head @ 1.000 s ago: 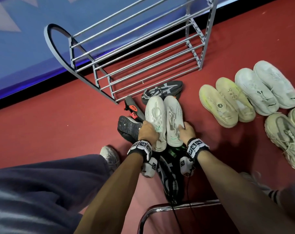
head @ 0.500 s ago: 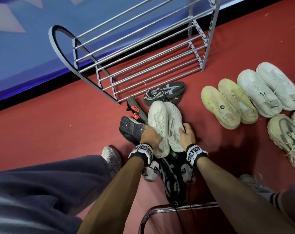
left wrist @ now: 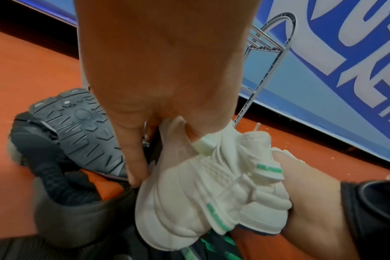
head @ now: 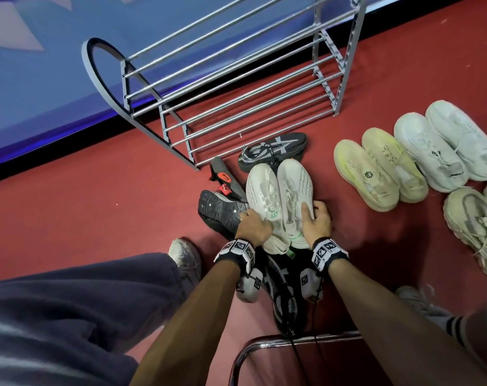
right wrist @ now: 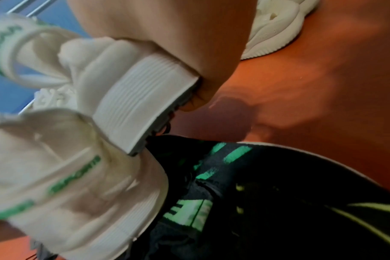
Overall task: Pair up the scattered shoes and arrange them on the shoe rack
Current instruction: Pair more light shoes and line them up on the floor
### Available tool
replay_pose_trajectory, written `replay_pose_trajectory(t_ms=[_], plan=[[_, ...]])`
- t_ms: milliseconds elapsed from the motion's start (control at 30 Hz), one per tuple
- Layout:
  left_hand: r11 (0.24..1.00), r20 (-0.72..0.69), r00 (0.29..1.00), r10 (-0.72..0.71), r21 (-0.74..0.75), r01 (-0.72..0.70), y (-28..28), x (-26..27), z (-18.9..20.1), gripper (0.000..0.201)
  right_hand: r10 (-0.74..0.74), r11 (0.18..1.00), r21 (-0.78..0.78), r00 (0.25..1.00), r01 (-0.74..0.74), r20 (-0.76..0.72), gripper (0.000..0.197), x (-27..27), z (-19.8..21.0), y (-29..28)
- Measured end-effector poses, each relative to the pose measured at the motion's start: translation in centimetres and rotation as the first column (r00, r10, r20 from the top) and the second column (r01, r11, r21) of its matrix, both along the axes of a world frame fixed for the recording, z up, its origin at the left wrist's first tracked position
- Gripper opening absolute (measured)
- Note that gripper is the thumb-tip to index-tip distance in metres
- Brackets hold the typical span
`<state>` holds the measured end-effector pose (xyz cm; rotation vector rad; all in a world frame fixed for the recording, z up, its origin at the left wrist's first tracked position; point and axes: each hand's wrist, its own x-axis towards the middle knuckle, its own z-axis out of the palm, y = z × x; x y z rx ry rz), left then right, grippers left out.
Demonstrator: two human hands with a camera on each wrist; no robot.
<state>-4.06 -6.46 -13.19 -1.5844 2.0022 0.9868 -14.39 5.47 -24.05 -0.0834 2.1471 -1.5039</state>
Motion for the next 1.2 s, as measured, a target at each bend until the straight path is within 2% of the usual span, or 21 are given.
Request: replay_pose_trajectory(t_ms=[133, 233, 367, 433, 500, 567, 633, 833, 1000, 1200], plan=[[1.0, -0.075, 0.997, -0.027, -0.012, 0.026, 0.0, 1.0, -0.8, 0.055, 0.048, 0.999, 0.003, 0.999, -0.048, -0.001, 0.042, -0.5, 0.1, 0.2], [0.999, -0.162, 0.987, 0.021, -0.026, -0.026, -0.6, 1.9, -1.9, 0.046, 0.086, 0.996, -0.013, 0.996, -0.086, 0.003, 0.045, -0.9, 0.1, 0.4], [0.997, -0.186, 0.98, 0.071, -0.022, -0.076, -0.3, 1.7, 0.8, 0.061, 0.12, 0.993, -0.005, 0.993, -0.12, 0.009, 0.063, -1.2, -0.1, 0.7], [0.995, -0.171, 0.981, 0.096, -0.007, -0.099, -0.5, 1.5, 1.3, 0.058, 0.123, 0.992, 0.007, 0.992, -0.122, -0.008, 0.059, -0.9, -0.2, 1.0], [0.995, -0.147, 0.985, 0.094, -0.012, -0.096, -0.5, 1.5, 1.0, 0.048, 0.127, 0.992, 0.026, 0.992, -0.127, -0.017, 0.045, -0.5, 0.0, 1.6], [0.999, -0.121, 0.992, 0.028, -0.041, -0.033, 0.0, 1.5, 0.2, 0.048, 0.125, 0.992, 0.033, 0.992, -0.125, -0.004, 0.031, 0.0, 0.3, 2.3], [0.999, -0.102, 0.995, -0.014, -0.037, 0.011, 0.9, 1.6, -0.3, 0.051, 0.122, 0.992, 0.038, 0.992, -0.122, 0.008, 0.025, 0.7, 0.5, 3.0], [0.998, -0.08, 0.995, -0.053, 0.021, 0.055, 2.0, 2.0, -1.1, 0.043, 0.128, 0.983, 0.137, 0.992, -0.125, -0.017, 0.03, 1.1, 0.5, 4.9], [0.991, -0.058, 0.99, -0.131, 0.002, 0.131, 1.6, 1.9, -1.4, 0.04, 0.156, 0.983, 0.103, 0.988, -0.154, -0.012, 0.03, 1.2, 1.1, 4.5], [0.994, -0.08, 0.991, -0.107, 0.025, 0.109, 1.2, 1.8, -1.4, 0.042, 0.146, 0.987, 0.068, 0.989, -0.144, -0.028, 0.029, 0.4, 1.3, 3.7]])
